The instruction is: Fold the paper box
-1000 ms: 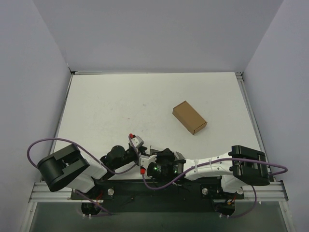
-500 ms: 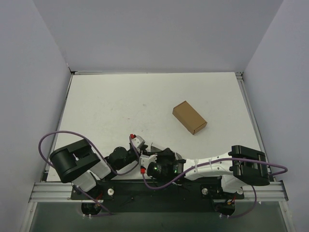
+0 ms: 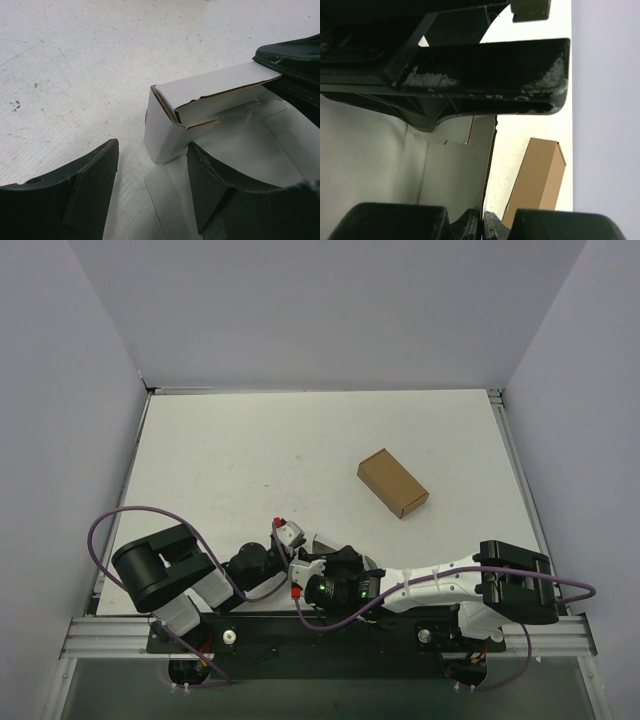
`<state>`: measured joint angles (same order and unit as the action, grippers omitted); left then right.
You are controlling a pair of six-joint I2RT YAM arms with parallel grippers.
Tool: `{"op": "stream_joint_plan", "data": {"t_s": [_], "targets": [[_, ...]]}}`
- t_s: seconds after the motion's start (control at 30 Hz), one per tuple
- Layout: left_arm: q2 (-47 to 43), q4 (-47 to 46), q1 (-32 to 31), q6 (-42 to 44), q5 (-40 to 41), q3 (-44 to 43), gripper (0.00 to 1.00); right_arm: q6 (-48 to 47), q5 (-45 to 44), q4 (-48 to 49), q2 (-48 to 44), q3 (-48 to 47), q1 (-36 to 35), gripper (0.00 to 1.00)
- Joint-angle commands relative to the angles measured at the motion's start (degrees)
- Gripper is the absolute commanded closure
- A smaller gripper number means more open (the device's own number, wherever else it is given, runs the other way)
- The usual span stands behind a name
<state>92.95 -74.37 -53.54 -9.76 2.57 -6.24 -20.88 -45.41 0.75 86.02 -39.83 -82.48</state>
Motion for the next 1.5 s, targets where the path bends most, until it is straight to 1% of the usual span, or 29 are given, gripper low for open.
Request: {"op": "stream_joint_plan", "data": {"t_s": [0.0,0.1,0.4,0.57,0.7,0.9,1.07,1.2,1.27,1.37,1.4,1.47], "targets": [[0.57,-7.63,-0.07,4.75,1.04,-3.34,0.35,2.25,7.79,0.39,-0.76,-0.68,-0.67,1.0],[0.31,-7.11,-0.07,5.36,0.07,-4.04,0.36,2.34,8.14,0.39,-0.85,-0.6,-0.67,1.0],[0.39,-6.75,-0.07,5.63,-1.6,-5.19,0.46,2.43,8.32,0.12,-0.68,-0.77,-0.67,1.0],[0.92,-7.46,-0.07,5.02,-1.95,-5.71,0.49,2.52,8.41,0.04,-0.68,-0.77,-0.67,1.0],[1.89,-9.39,-0.07,3.87,-1.43,-6.06,0.55,2.6,8.49,0.04,-0.68,-0.77,-0.76,1.0],[2.41,-9.13,-0.07,1.5,2.17,-7.03,0.63,2.69,8.76,0.04,-0.68,-0.86,-0.84,1.0],[2.24,-9.13,-0.16,-1.22,6.65,-6.86,0.72,2.95,8.76,-0.14,-0.59,-0.95,-0.93,1.0],[2.41,-9.74,-0.34,-2.89,8.06,-6.68,0.77,3.22,8.41,-0.14,-0.41,-0.86,-1.02,1.0],[2.41,-9.74,-0.95,-3.42,8.94,-6.85,0.81,3.39,8.41,-0.14,-0.15,-1.03,-1.11,1.0],[2.15,-8.08,-2.71,-3.69,12.45,-7.91,0.85,3.66,8.14,-0.14,0.29,-1.12,-1.28,1.0],[1.98,-5.46,-3.15,-3.6,15.68,-8.35,0.85,3.66,8.23,-0.14,0.29,-1.3,-1.28,1.0],[1.28,-2.38,-5.17,-3.78,19.65,-9.93,0.85,3.83,8.14,-0.14,0.47,-1.3,-1.28,1.0]]}}
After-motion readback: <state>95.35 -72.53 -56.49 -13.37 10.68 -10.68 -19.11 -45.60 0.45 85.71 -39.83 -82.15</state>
